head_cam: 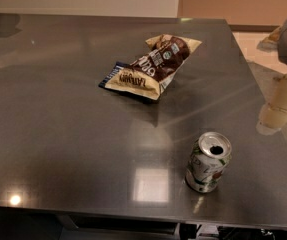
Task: Pick 7up can
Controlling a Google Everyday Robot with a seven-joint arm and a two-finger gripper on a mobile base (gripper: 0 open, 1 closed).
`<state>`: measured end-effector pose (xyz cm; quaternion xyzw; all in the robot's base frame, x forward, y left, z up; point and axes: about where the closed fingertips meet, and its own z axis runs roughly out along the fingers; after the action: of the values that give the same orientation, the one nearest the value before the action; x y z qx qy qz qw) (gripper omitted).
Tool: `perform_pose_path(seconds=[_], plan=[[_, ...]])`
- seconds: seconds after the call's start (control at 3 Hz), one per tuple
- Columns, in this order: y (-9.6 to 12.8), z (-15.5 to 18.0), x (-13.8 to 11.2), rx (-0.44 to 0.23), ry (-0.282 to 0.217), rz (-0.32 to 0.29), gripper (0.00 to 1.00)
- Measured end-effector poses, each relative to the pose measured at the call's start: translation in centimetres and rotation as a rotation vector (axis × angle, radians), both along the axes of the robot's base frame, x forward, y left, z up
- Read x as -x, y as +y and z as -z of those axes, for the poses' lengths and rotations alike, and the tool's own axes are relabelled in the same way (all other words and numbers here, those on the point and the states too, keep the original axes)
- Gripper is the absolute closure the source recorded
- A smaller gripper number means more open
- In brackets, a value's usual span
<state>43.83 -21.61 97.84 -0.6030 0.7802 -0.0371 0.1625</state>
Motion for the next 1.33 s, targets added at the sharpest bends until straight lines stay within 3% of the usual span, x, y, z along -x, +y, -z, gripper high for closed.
perform_pose_path(seconds=[0.67, 1.33], plan=[[0.2, -0.1, 0.1, -0.014, -0.003, -0.008, 0.00], [2.2, 2.6, 1.9, -0.154, 0.054, -0.105, 0.00]])
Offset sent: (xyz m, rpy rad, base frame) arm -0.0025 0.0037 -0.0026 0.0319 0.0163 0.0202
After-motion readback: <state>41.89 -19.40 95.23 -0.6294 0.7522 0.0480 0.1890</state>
